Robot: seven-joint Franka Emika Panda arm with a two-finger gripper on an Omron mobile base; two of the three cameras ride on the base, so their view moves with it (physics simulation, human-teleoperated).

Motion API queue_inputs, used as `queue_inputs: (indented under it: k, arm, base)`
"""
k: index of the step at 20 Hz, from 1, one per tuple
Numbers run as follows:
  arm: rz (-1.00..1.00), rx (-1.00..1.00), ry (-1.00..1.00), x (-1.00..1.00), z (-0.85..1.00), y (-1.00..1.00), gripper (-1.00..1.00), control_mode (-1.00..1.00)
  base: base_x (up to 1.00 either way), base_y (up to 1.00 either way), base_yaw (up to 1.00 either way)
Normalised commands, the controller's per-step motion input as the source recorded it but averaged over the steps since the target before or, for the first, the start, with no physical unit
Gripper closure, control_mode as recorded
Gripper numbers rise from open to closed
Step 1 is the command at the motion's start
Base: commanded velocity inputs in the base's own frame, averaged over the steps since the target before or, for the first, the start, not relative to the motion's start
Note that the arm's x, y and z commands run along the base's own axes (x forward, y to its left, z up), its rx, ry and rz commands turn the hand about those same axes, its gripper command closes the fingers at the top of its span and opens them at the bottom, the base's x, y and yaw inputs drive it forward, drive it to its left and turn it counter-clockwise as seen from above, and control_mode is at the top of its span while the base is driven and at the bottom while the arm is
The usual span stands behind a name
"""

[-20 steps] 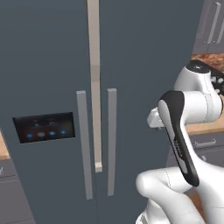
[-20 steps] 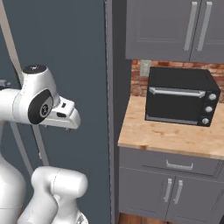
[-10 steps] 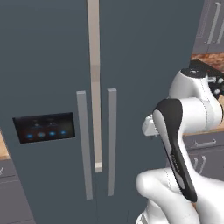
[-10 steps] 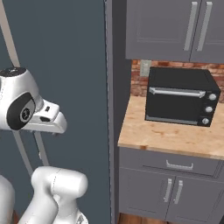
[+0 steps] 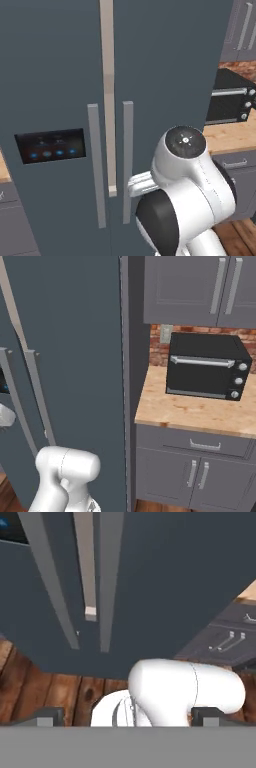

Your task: Open the freezer door, pick up the ice cube tray from the freezer, and place it on the dining counter.

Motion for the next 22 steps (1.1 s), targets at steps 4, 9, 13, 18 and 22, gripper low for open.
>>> queue_inputs:
  k: [4, 9, 13, 18, 22]
  arm:
    - [0.0, 0.0, -0.52, -0.01, 0.01, 0.71, -1.0, -1.0]
    - [0.0, 0.02, -0.63, 0.0, 0.07, 0.45, -1.0, -1.0]
    - [0.0, 0.07, -0.54, 0.14, 0.0, 0.07, -1.0, -1.0]
    - [0.0, 0.07, -0.35, 0.27, 0.0, -0.08, -1.0, -1.0]
    - [0.01, 0.06, -0.23, 0.48, -0.04, -0.24, -1.0, -1.0]
  base:
    - [0.0, 0.0, 0.0]
    - [0.0, 0.0, 0.0]
    - [0.0, 0.0, 0.0]
    - [0.0, 0.0, 0.0]
    - [0.0, 0.0, 0.0]
